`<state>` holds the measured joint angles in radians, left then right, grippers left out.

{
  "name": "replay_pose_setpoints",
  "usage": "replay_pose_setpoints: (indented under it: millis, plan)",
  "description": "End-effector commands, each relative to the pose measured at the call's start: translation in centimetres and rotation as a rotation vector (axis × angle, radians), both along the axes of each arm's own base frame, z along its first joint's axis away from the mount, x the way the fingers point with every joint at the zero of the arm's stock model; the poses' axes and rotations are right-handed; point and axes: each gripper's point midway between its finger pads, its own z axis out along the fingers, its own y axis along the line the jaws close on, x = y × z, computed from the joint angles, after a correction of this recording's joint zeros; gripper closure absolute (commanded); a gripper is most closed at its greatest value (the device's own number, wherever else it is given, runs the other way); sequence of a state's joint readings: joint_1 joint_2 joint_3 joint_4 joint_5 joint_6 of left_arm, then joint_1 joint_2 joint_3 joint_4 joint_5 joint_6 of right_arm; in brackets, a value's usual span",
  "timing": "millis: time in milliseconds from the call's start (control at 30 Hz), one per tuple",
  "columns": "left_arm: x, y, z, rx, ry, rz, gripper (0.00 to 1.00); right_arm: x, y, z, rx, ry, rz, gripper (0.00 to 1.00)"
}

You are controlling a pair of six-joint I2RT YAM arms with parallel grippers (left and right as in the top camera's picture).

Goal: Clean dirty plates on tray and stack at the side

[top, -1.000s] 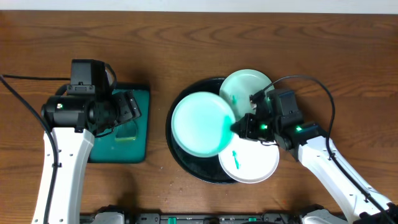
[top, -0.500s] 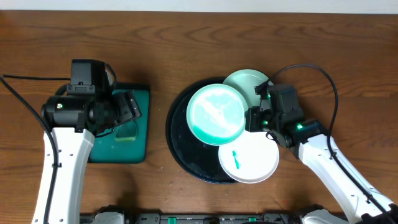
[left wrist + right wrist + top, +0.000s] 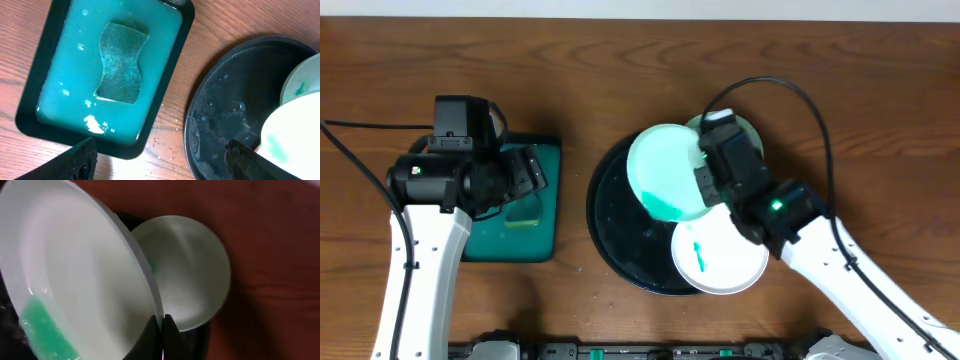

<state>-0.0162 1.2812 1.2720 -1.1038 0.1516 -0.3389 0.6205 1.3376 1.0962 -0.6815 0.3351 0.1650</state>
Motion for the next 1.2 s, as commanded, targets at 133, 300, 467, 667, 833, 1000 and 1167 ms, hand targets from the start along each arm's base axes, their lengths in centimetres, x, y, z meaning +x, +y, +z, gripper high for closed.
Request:
replay_pose_setpoints:
  millis: [133, 300, 467, 667, 833, 1000, 1167]
  plan:
    - [0.0, -0.1, 0.2, 0.004, -0.003, -0.008, 0.18, -0.1, -0.2, 2.6, -0.294, -0.180, -0.009, 0.99]
    - [-0.1, 0.0, 0.0, 0.004, 0.004, -0.008, 0.18, -0.5, 0.9, 3.8, -0.445, -0.285, 0.001, 0.99]
    - [-0.3, 0.0, -0.3, 0.004, 0.014, -0.008, 0.18, -1.0, 2.4, 5.2, -0.563, -0.383, 0.023, 0.99]
    - [-0.4, 0.0, -0.3, 0.004, 0.016, -0.008, 0.18, -1.8, 3.7, 8.7, -0.836, -0.538, 0.013, 0.99]
    - [-0.4, 0.0, -0.3, 0.008, 0.016, -0.006, 0.18, -2.7, 6.1, 10.5, -0.941, -0.607, 0.017, 0.99]
    - [-0.4, 0.0, -0.3, 0.008, 0.016, -0.007, 0.18, -3.2, 7.5, 10.7, -0.909, -0.634, 0.040, 0.99]
    - [-0.4, 0.0, -0.3, 0.008, 0.016, -0.007, 0.18, -3.0, 7.8, 9.3, -0.786, -0.644, 0.003, 0.99]
